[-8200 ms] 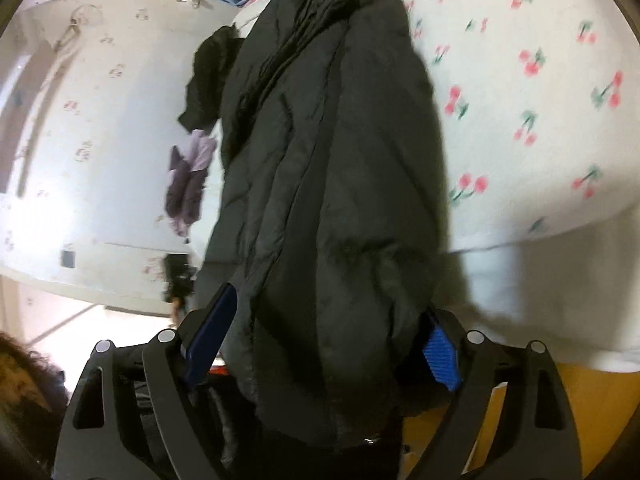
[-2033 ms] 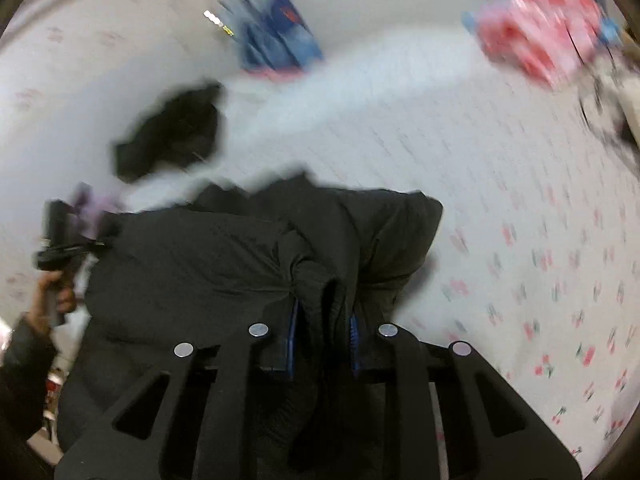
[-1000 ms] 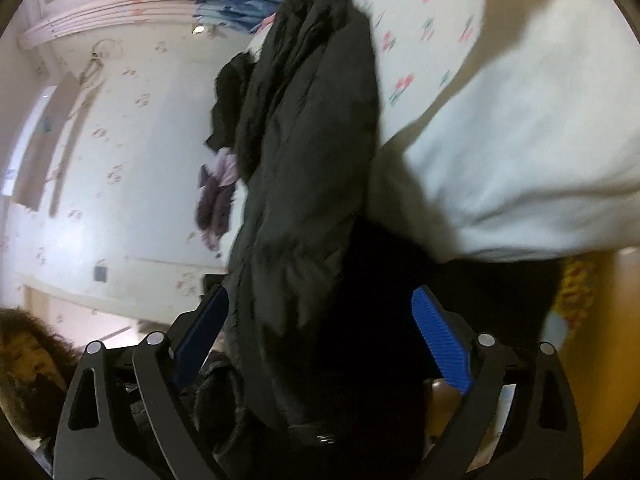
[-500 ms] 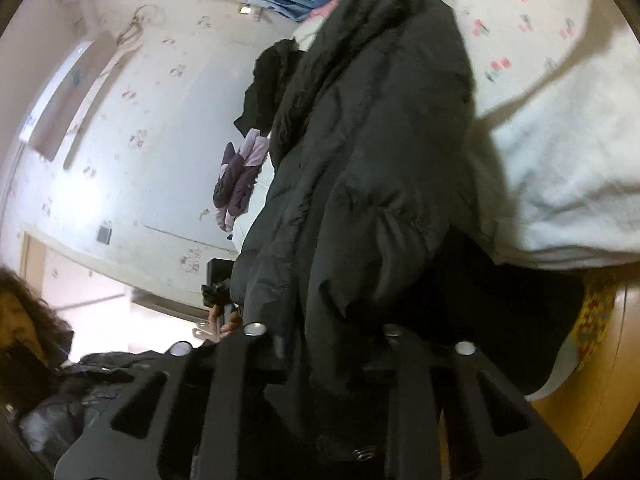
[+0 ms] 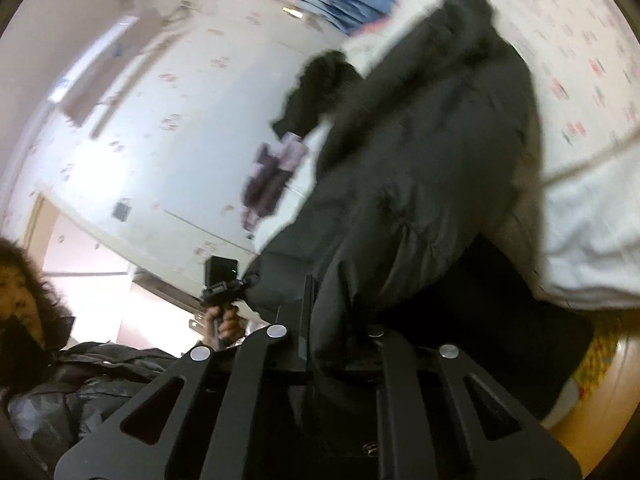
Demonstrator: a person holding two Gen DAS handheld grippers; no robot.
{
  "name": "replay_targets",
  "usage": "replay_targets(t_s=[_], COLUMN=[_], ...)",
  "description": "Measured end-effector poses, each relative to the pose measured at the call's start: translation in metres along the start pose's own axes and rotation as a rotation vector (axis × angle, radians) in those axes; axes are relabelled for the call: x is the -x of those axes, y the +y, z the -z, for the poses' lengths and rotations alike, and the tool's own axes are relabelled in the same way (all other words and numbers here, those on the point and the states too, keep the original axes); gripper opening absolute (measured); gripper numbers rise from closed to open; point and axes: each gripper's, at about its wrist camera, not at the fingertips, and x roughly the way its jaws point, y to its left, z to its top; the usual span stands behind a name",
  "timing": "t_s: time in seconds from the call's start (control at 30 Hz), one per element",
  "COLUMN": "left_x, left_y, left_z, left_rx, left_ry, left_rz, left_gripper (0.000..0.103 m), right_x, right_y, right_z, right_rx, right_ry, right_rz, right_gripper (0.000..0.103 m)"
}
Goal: Fold large clothes
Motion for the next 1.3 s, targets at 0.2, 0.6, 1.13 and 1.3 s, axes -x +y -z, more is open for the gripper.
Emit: replay_targets(t_s=[0.2, 0.6, 1.13, 1.3], left_x=[0.040, 0.060, 0.003, -0.041], left_y=[-0.023, -0.019, 0.011, 0.040], left_z=[-0.012, -0.070, -0.286, -0.343], left_rx=[-0.034, 0.013, 0.140, 0.196], left_ry=[-0.123, -0.283, -0.459, -0.483], left_rz=[0.128, 0.212, 0.209, 0.102], left_gripper=[0.013, 0.013, 0.013, 0.013], right_x=[0.027, 0.027, -0.043, -0.072], right_y=[0.016, 0.006, -0.042, -0.101], right_z=[-0.013, -0.091, -0.309, -0.360], right_rx=[0.002, 0.013, -0.080, -0.183], right_ry=[-0.158, -0.284, -0.414, -0.421], right_rz=[-0.177, -0.304, -0.193, -0.096], right_gripper=[0.008, 0.008, 0.008, 0.009])
